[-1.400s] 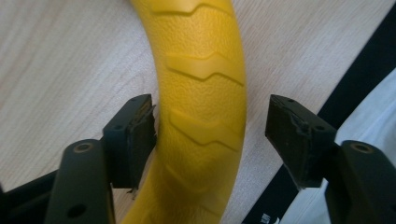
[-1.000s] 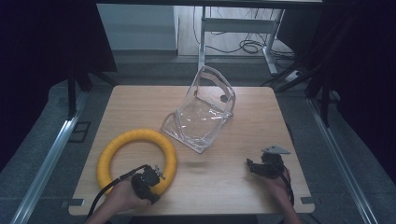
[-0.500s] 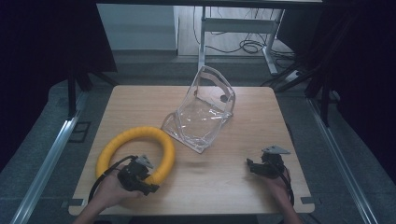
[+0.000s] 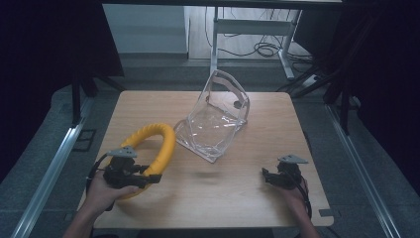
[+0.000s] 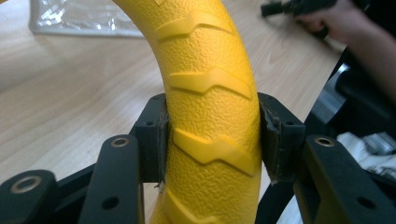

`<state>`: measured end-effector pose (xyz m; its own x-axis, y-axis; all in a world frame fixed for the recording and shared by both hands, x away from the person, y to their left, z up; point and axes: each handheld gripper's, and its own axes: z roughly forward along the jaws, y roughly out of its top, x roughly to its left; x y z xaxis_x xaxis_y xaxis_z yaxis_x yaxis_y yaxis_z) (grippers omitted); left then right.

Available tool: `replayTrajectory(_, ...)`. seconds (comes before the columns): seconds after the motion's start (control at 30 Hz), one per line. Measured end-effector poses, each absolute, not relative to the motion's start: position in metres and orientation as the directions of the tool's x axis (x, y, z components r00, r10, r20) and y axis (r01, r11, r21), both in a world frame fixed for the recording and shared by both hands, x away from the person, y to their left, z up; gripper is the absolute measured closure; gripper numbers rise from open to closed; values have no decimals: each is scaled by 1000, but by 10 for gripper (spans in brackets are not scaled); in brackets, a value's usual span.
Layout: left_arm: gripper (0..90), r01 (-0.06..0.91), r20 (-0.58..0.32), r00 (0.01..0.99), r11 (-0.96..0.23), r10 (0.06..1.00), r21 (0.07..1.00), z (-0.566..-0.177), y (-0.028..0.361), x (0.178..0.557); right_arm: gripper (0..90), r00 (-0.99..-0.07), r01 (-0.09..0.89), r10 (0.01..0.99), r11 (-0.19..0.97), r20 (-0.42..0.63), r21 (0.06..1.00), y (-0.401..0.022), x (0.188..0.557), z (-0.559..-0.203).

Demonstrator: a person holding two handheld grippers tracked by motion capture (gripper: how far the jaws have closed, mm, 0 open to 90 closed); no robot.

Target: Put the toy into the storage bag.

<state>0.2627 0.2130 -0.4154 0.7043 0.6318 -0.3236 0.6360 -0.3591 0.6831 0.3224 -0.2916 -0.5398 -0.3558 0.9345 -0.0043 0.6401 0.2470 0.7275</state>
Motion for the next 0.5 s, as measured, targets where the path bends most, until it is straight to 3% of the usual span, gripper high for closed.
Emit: replayTrajectory(0.5,510,613,-405,664,-147,628,776,-389,253,260,206,-348,642,937,240,-3,728,-292,323,-540)
